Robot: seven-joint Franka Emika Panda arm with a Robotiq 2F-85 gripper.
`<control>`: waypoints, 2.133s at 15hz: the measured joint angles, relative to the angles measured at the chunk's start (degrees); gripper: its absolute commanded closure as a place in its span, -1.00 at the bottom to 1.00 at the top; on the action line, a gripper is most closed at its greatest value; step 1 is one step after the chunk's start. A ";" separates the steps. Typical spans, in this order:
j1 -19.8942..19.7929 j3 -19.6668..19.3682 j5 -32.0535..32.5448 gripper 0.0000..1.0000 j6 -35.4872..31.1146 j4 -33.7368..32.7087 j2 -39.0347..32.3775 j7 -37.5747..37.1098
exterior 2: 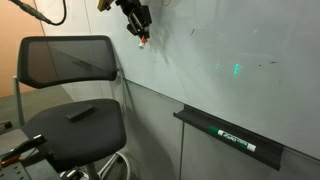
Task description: Use the red marker to write on the whiteboard.
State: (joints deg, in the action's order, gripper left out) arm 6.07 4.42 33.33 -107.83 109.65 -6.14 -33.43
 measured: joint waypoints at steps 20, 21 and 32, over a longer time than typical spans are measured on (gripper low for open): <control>0.91 1.31 -20.99 0.88 -18.78 21.84 -16.01 25.65; 0.84 1.73 -22.76 0.88 -18.96 20.92 -17.97 28.73; 1.15 7.63 -30.04 0.88 -7.22 4.48 -33.52 46.28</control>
State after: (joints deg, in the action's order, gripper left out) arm 7.22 12.05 3.29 -115.05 114.12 -39.65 12.85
